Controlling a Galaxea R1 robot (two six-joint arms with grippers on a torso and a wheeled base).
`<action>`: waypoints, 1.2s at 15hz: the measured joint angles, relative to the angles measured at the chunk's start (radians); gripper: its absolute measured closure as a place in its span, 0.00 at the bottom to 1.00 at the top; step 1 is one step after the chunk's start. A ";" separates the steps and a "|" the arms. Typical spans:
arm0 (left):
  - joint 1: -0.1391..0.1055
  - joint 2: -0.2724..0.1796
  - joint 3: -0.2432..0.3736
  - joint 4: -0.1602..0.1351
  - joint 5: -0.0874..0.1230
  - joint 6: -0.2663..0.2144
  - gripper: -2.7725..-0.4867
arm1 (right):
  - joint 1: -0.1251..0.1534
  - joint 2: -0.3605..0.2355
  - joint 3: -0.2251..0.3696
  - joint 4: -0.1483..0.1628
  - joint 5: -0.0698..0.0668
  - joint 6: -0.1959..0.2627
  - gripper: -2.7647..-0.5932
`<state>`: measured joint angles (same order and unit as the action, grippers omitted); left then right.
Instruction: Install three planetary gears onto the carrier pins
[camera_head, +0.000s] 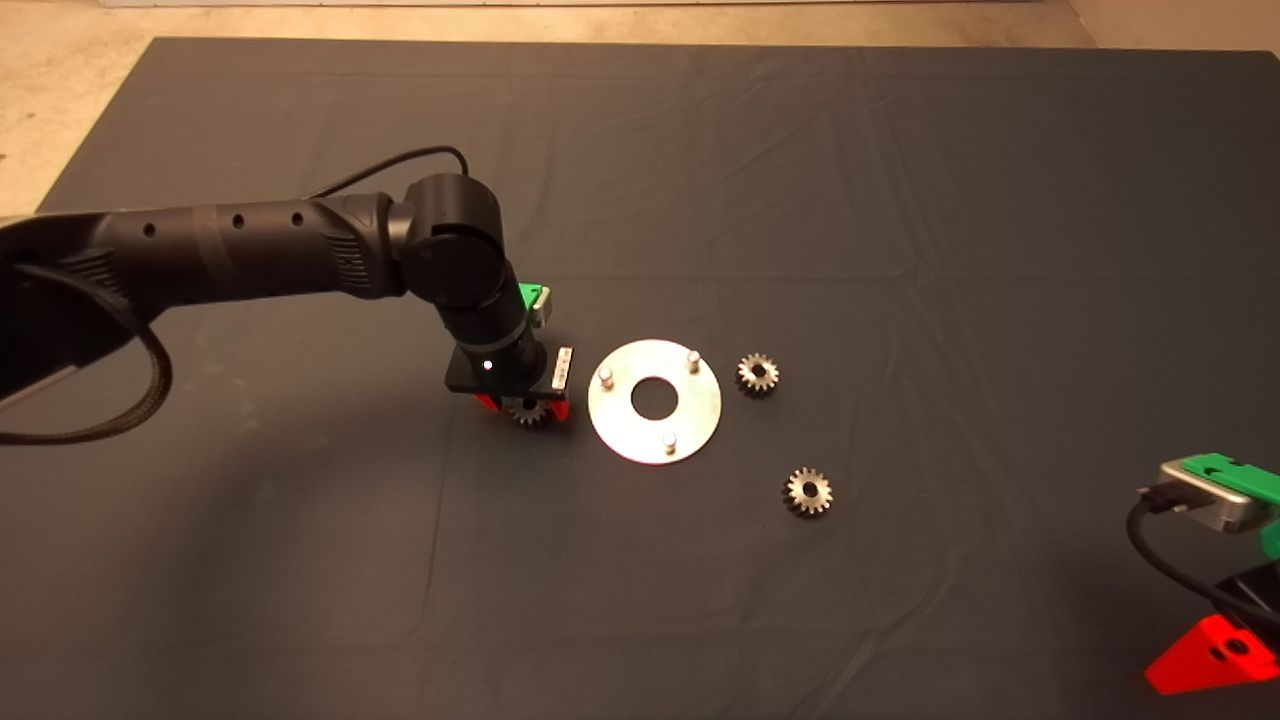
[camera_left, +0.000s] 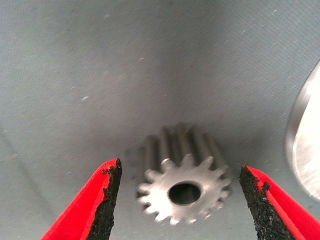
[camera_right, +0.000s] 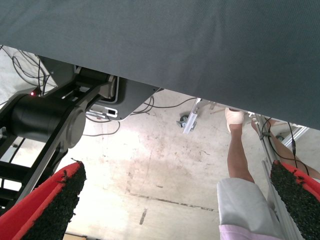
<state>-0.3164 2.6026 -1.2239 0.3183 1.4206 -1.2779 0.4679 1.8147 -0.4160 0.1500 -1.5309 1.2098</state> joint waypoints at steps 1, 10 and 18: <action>0.000 0.006 -0.005 0.000 0.000 0.007 0.49 | 0.000 0.000 0.000 0.000 0.000 0.000 0.01; 0.000 0.010 -0.012 -0.020 0.018 0.017 0.66 | 0.000 0.000 0.000 0.000 0.000 0.000 0.01; 0.000 0.011 -0.018 -0.023 0.023 0.023 0.75 | 0.000 0.000 0.000 0.000 0.000 0.000 0.01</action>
<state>-0.3164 2.6132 -1.2421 0.2949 1.4440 -1.2545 0.4679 1.8147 -0.4160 0.1500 -1.5309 1.2094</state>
